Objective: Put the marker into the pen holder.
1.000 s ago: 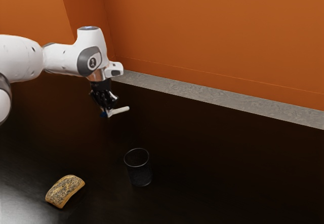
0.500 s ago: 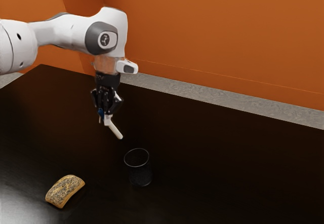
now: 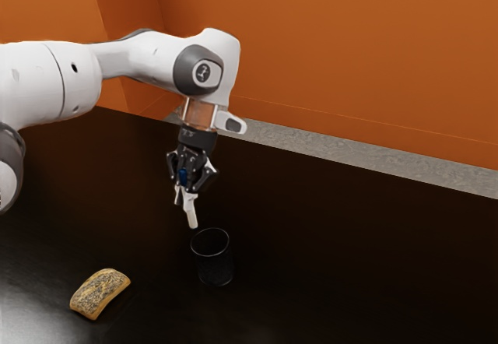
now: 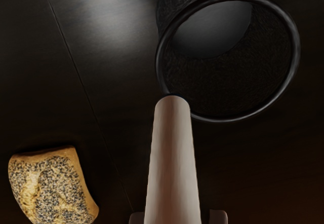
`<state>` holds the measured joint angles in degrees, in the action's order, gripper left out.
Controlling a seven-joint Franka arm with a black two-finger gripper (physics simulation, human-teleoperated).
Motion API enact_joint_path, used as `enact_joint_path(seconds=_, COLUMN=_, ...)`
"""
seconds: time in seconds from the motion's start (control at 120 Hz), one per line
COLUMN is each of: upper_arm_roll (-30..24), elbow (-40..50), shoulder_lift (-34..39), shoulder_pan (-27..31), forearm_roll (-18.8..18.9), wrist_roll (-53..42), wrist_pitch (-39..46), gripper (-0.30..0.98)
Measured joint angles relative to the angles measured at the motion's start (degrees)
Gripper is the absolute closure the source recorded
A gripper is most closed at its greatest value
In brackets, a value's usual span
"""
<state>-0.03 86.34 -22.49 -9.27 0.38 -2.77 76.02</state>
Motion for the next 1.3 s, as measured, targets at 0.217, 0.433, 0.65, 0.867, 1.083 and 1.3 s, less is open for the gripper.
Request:
enact_joint_path(seconds=0.217, upper_arm_roll=-0.97, elbow=-0.02, shoulder_lift=-2.1, shoulder_pan=-1.17, forearm_roll=-0.59, wrist_roll=1.27, wrist_pitch=1.63, gripper=0.73)
enact_joint_path(seconds=0.433, upper_arm_roll=-0.99, elbow=-0.02, shoulder_lift=-4.04, shoulder_pan=-1.13, forearm_roll=-0.65, wrist_roll=2.19, wrist_pitch=3.15, gripper=0.73)
enact_joint_path(seconds=0.65, upper_arm_roll=-1.03, elbow=0.12, shoulder_lift=-7.71, shoulder_pan=-1.14, forearm_roll=-0.8, wrist_roll=2.88, wrist_pitch=4.57, gripper=0.74)
enact_joint_path(seconds=0.867, upper_arm_roll=-1.01, elbow=0.04, shoulder_lift=-7.87, shoulder_pan=-1.64, forearm_roll=-1.91, wrist_roll=3.38, wrist_pitch=5.22, gripper=0.31)
enact_joint_path(seconds=1.083, upper_arm_roll=-0.3, elbow=-8.49, shoulder_lift=-2.01, shoulder_pan=-0.52, forearm_roll=-0.62, wrist_roll=3.43, wrist_pitch=1.71, gripper=0.11)
enact_joint_path(seconds=1.3, upper_arm_roll=6.95, elbow=-6.18, shoulder_lift=14.37, shoulder_pan=-0.26, forearm_roll=4.32, wrist_roll=1.42, wrist_pitch=4.76, gripper=0.04)
